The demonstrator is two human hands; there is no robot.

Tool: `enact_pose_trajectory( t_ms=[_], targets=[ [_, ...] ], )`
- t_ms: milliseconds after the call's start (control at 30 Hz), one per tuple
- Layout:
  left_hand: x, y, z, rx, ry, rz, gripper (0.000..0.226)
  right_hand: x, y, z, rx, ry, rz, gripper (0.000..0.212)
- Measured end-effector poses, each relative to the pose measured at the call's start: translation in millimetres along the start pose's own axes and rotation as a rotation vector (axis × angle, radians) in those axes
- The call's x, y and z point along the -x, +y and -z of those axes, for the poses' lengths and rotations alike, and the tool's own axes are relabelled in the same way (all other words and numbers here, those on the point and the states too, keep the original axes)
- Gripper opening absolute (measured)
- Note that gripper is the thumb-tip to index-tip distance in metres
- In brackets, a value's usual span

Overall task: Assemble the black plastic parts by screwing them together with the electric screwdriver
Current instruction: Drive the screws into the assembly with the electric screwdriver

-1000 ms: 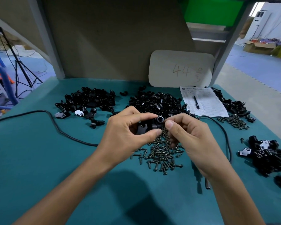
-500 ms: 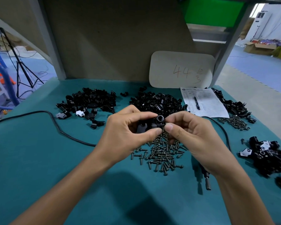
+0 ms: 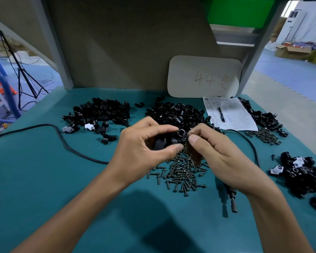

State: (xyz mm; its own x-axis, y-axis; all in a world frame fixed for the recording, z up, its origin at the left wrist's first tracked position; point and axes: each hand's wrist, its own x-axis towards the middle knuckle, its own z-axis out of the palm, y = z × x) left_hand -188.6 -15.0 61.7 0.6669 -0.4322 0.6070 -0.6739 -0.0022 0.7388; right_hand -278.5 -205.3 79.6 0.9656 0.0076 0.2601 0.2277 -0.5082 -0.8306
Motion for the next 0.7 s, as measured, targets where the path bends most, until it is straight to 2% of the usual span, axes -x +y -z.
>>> enact_pose_trajectory(
  t_ms=[233,367,533,700],
  targets=[
    [-0.7,1.6,-2.5,-0.013,-0.019,-0.016,0.035,-1.0,1.9,-5.1,-0.073,0.038,0.018,0.045],
    [-0.9,2.4,-5.0,0.006,-0.02,-0.001,0.035,0.8,2.6,-2.3,-0.095,-0.01,-0.007,0.032],
    [-1.4,2.9,-4.8,0.014,-0.009,-0.006,0.034,-0.7,0.9,-7.7,-0.025,0.037,0.02,0.04],
    [-0.8,2.1,-4.8,0.023,-0.02,0.008,0.035,0.7,3.6,-8.6,-0.111,0.005,-0.026,0.036]
  ],
)
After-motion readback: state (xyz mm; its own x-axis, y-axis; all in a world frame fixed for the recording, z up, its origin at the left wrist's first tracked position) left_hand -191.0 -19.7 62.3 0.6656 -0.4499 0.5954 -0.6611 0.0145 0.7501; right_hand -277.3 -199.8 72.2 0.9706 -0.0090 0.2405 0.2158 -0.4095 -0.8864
